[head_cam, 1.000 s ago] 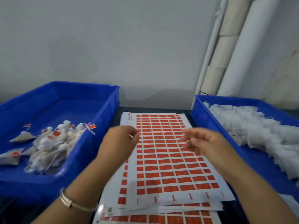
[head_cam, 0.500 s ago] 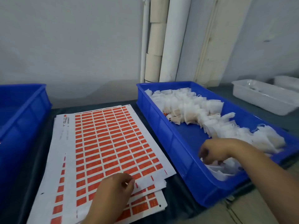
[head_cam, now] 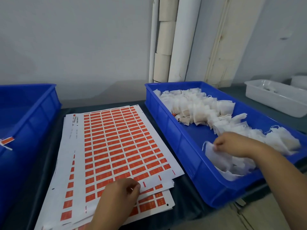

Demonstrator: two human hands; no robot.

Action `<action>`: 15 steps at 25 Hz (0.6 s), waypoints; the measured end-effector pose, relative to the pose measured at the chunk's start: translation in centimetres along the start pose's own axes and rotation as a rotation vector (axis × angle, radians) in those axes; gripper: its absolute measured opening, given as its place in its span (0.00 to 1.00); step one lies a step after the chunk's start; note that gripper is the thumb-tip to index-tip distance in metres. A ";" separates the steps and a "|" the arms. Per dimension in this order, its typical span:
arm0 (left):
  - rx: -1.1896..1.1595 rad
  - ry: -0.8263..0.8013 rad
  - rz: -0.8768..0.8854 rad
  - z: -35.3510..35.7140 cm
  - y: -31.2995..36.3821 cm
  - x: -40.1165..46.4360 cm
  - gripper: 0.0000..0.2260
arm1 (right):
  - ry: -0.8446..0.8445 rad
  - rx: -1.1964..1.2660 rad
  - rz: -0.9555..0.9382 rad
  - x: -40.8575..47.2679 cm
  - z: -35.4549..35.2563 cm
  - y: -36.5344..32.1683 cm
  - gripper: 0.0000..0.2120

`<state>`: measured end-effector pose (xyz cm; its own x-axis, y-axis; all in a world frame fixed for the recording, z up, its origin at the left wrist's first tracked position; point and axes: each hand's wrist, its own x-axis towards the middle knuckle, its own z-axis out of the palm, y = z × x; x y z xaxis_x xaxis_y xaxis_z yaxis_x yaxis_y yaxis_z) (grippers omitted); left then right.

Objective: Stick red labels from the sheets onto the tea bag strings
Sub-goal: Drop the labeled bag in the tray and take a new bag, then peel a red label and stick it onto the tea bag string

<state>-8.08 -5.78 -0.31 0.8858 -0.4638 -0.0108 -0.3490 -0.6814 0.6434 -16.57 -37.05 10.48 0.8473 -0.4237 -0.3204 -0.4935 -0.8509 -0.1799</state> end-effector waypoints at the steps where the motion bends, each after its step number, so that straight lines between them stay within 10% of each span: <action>1: -0.004 0.010 0.007 -0.2 0.1 -0.1 0.07 | 0.094 0.098 -0.001 -0.4 -0.6 -0.3 0.12; 6: -0.171 0.086 0.061 -3.3 2.8 -0.7 0.08 | 0.360 0.400 -0.239 -4.0 -3.1 -5.9 0.15; 12: -0.384 -0.040 0.238 -9.9 6.5 -1.6 0.25 | 0.107 0.409 -0.639 -6.5 -0.3 -14.9 0.11; 15: -0.300 -0.016 0.226 -11.3 4.7 -1.9 0.11 | -0.013 0.330 -0.705 -6.0 1.9 -17.6 0.11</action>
<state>-7.91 -1.66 11.40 0.7909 -0.5942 0.1465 -0.4279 -0.3657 0.8265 -13.35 -18.96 13.85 0.9814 0.1881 -0.0380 0.1259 -0.7807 -0.6121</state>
